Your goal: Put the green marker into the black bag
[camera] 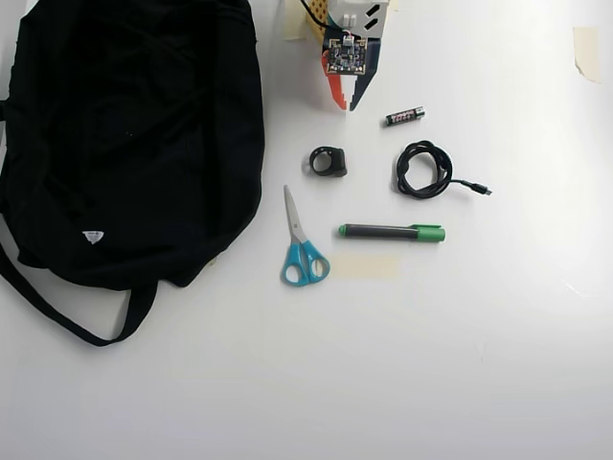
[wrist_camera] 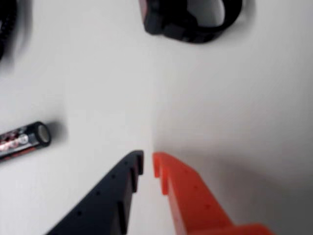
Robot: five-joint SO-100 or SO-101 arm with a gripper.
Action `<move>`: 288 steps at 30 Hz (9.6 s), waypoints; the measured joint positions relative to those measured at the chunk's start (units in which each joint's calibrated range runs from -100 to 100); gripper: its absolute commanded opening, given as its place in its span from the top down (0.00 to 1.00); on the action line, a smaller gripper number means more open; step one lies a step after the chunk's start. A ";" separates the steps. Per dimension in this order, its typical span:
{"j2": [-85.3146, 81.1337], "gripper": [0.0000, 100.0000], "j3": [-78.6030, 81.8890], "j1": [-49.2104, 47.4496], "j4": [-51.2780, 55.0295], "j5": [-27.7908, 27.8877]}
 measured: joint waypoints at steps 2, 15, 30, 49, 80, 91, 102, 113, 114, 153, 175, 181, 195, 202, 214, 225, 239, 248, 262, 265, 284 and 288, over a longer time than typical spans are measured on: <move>0.00 0.98 0.00 0.00 0.00 0.00; 0.00 0.98 0.00 0.00 0.00 0.00; 0.00 0.98 0.00 0.00 0.00 0.00; 0.00 0.98 0.00 0.00 0.00 0.00; 7.14 0.98 -4.48 0.00 -19.75 -0.78; 33.37 0.98 -26.97 -1.76 -39.50 -0.49; 56.62 0.98 -49.29 -2.06 -48.69 -0.44; 76.13 0.98 -71.93 -2.06 -51.95 -0.44; 77.87 0.98 -73.90 -2.06 -51.95 -0.44; 95.48 0.98 -87.97 -3.23 -55.22 1.81; 93.57 0.98 -97.72 -5.36 3.61 0.15; 93.40 0.98 -97.72 -6.98 12.45 0.15; 92.82 0.98 -100.47 -7.79 15.29 2.64; 92.82 0.98 -100.47 -7.57 15.29 7.42; 92.82 0.98 -100.47 -7.49 15.29 16.61; 92.82 0.98 -100.47 -7.49 15.29 23.59; 92.82 0.96 -96.70 -7.79 12.45 28.03; 98.22 0.76 -97.41 -7.79 11.08 30.38; 111.25 0.76 -108.65 -5.95 11.08 33.99; 113.08 0.76 -110.53 -5.88 12.02 33.99; 120.55 0.75 -123.66 -6.25 24.73 41.07; 120.55 0.75 -123.66 -9.11 26.36 41.07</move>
